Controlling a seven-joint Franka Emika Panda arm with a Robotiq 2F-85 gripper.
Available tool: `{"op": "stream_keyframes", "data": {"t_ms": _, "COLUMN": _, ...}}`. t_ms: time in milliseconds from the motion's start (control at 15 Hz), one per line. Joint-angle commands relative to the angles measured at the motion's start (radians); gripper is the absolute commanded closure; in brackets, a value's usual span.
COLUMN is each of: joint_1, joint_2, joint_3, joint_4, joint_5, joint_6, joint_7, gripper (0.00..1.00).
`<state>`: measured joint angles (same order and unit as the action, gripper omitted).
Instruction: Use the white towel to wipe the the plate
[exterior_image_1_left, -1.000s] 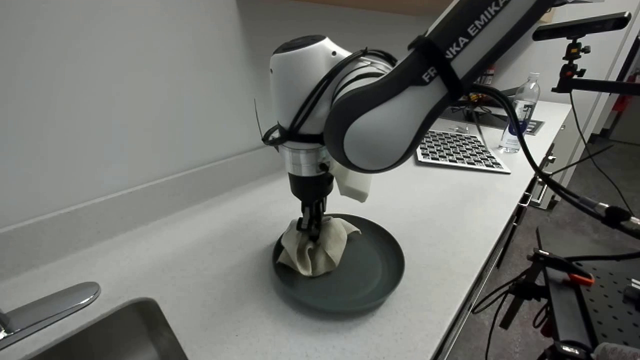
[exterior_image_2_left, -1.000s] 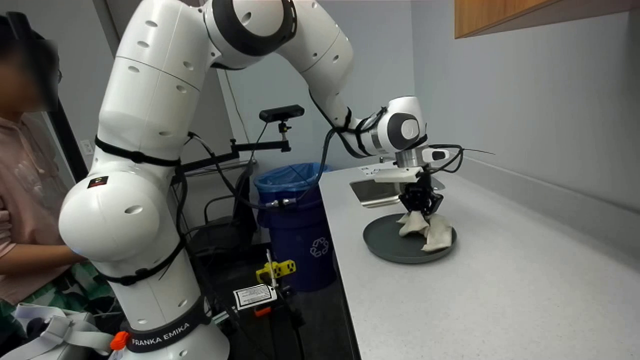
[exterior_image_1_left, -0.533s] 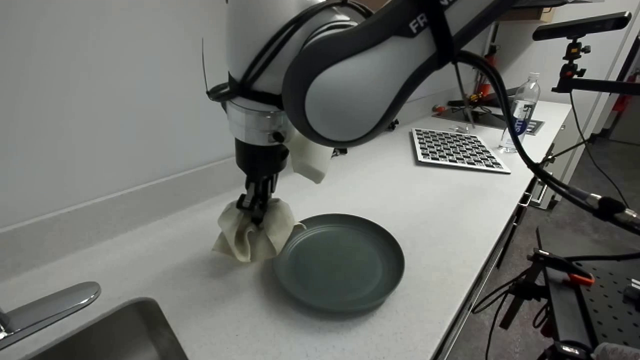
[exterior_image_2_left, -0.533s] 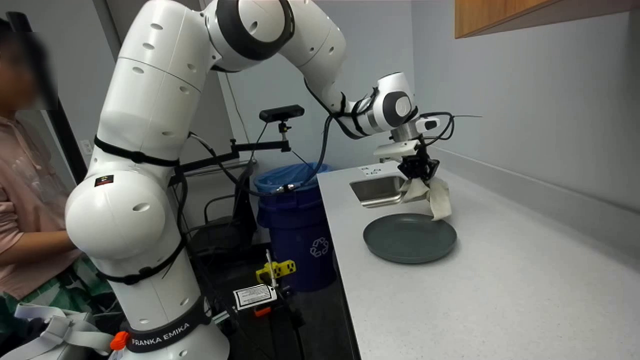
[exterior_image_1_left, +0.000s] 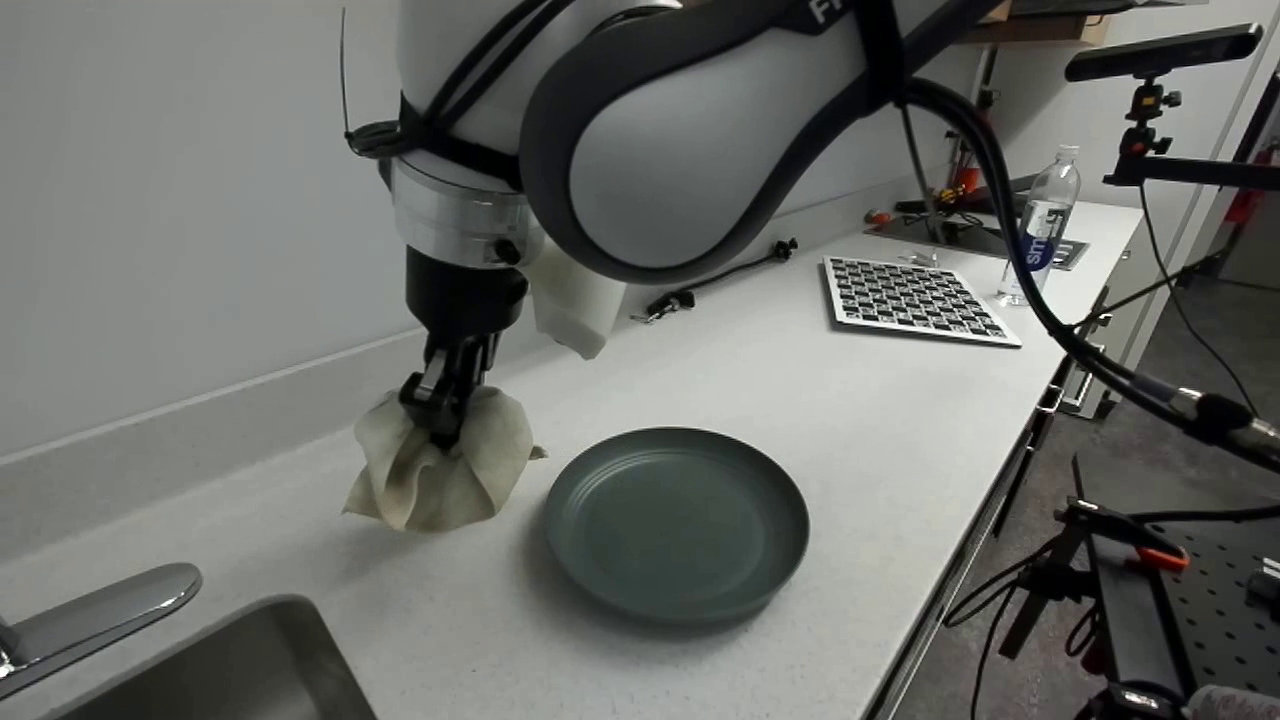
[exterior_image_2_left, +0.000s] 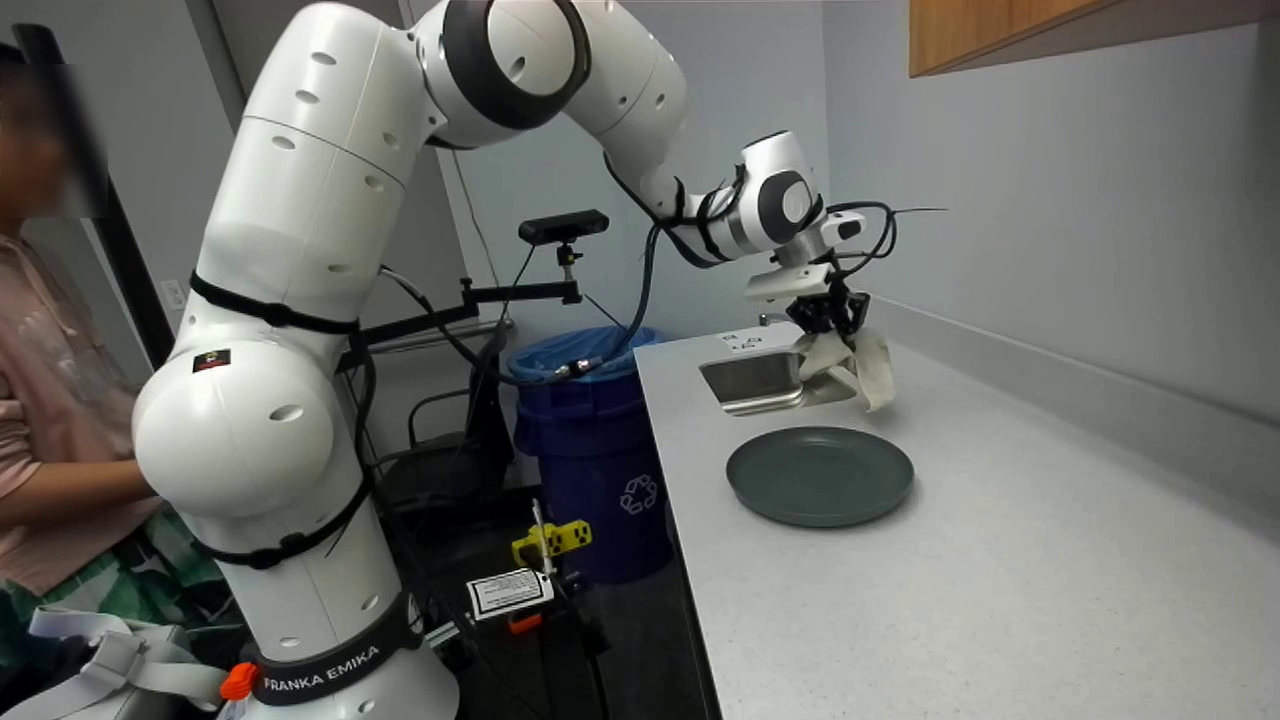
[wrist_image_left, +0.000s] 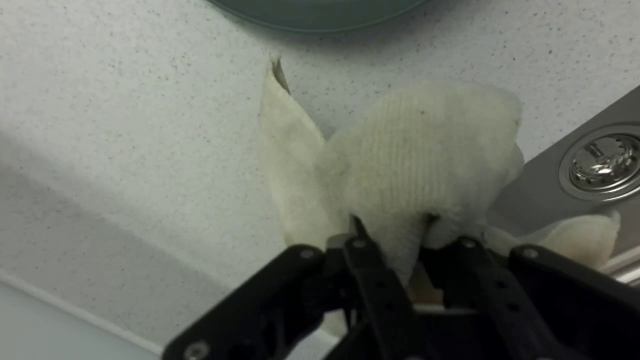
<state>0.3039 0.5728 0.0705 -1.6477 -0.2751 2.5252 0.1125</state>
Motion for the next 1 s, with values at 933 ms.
{"op": "stream_keyframes", "data": {"t_ms": 933, "joint_1": -0.031, "joint_2": -0.165, "joint_3": 0.023, "joint_4": -0.166, "joint_5": 0.050, "joint_6": -0.011, "joint_7": -0.033, "gripper": 0.00}}
